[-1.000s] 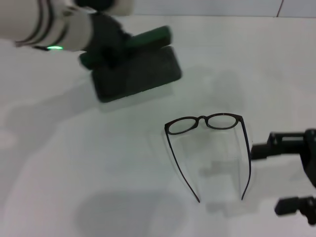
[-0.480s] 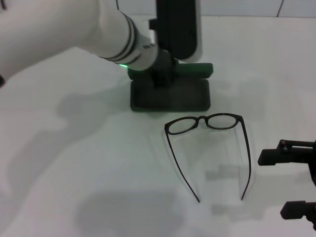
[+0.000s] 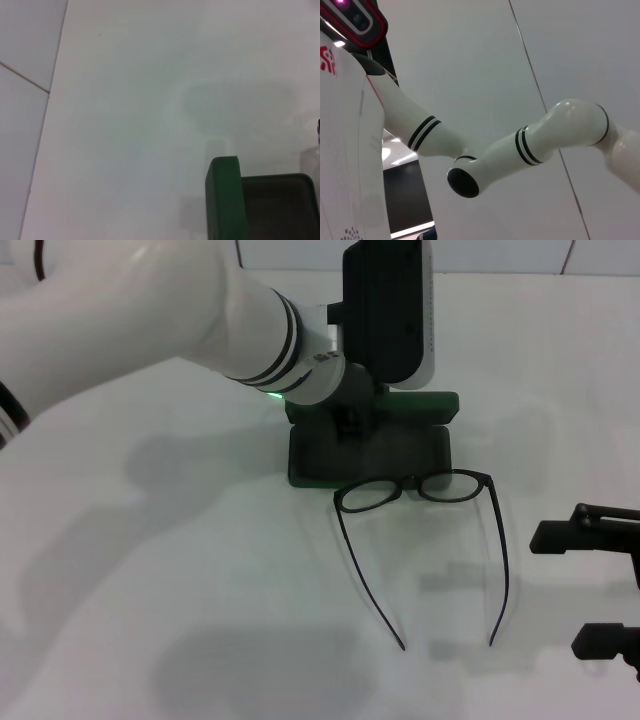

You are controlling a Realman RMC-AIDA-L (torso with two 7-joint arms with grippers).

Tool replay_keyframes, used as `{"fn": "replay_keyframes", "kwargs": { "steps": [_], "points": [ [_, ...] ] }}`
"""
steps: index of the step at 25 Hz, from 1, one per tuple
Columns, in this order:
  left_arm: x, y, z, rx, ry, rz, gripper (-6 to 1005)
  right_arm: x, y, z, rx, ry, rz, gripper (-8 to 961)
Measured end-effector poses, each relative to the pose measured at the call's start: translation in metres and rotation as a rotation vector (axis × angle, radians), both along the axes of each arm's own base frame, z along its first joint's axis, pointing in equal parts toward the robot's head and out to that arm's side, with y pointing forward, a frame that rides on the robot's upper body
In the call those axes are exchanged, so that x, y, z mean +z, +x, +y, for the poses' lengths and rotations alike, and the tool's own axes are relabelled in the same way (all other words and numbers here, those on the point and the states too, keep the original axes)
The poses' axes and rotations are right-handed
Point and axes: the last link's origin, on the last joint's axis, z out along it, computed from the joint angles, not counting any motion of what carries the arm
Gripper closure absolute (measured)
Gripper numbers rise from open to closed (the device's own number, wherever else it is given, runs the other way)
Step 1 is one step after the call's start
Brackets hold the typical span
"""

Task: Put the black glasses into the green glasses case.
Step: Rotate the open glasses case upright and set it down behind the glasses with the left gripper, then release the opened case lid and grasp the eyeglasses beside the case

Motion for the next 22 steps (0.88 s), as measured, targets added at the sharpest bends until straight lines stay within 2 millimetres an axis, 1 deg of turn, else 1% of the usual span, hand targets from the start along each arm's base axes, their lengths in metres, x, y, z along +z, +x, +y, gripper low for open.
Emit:
{"fn": "replay_keyframes", "kwargs": {
  "steps": [6, 9, 12, 14, 16, 17, 18, 19, 21, 22],
  "points": [
    [0.001, 0.002, 0.000, 0.018, 0.002, -0.023, 794, 0.002, 0.001, 0.004, -0.009, 0.021, -0.013, 196],
    [0.006, 0.006, 0.000, 0.026, 0.013, -0.043, 694, -0.003, 0.002, 0.015, -0.031, 0.022, -0.083, 197],
    [0.018, 0.012, -0.002, 0.021, 0.045, -0.102, 607, -0.013, 0.002, 0.032, -0.051, 0.085, -0.172, 197],
    [0.033, 0.020, -0.003, 0.024, 0.088, -0.182, 568, -0.022, 0.001, 0.044, -0.031, 0.160, -0.249, 197],
    [0.053, 0.029, -0.006, 0.042, 0.152, -0.311, 529, -0.024, -0.003, 0.055, -0.017, 0.201, -0.323, 198],
    [0.064, 0.032, -0.008, 0.056, 0.187, -0.389, 509, -0.024, -0.006, 0.063, -0.025, 0.218, -0.354, 198],
    [0.078, 0.033, -0.011, 0.077, 0.224, -0.488, 509, -0.024, -0.006, 0.063, -0.025, 0.218, -0.354, 198],
    [0.090, 0.033, -0.014, 0.094, 0.245, -0.580, 509, -0.020, -0.017, 0.081, -0.019, 0.244, -0.410, 198],
    [0.105, 0.027, -0.022, 0.124, 0.258, -0.708, 508, -0.017, -0.028, 0.093, 0.001, 0.241, -0.451, 198],
    [0.111, 0.022, -0.026, 0.139, 0.258, -0.759, 508, -0.014, -0.037, 0.103, 0.015, 0.229, -0.494, 199]
  ]
}}
